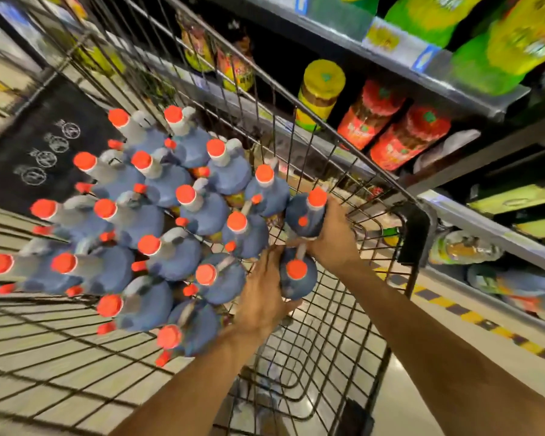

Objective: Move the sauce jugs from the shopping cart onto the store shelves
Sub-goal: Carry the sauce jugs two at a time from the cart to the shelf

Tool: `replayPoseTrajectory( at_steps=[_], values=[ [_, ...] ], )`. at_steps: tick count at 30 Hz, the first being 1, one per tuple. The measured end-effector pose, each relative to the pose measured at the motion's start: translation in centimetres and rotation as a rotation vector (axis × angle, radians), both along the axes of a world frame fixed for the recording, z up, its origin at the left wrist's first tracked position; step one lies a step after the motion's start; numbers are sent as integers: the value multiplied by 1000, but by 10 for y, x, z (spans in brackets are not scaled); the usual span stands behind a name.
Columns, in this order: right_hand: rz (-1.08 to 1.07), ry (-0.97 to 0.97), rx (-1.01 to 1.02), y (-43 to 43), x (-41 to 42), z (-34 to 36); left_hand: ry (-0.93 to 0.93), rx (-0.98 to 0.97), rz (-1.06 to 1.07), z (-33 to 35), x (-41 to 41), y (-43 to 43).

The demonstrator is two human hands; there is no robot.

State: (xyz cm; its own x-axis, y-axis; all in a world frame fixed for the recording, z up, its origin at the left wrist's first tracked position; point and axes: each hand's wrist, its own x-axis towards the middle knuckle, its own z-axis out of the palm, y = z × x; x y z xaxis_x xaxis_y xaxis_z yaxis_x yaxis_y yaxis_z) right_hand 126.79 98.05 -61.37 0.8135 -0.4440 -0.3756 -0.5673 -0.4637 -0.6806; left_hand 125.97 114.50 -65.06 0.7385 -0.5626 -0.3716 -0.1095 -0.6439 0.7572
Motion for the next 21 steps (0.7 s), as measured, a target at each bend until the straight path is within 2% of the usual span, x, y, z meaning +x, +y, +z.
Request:
replayPoseTrajectory(
  at_steps=[3,9,13,17,21],
  values=[
    [-67,9,-90,11,6,-2,-17,-56,136,0,-7,6],
    [26,28,-191,0,1,4,69,-100,174,-2,-5,6],
    [28,112,-239,-8,-14,14,18,-68,180,-10,-10,11],
    [-5,149,-137,-13,-26,15,216,-206,237,-20,-11,7],
    [75,231,-80,-25,-24,14,211,-207,258,-25,-13,5]
  ],
)
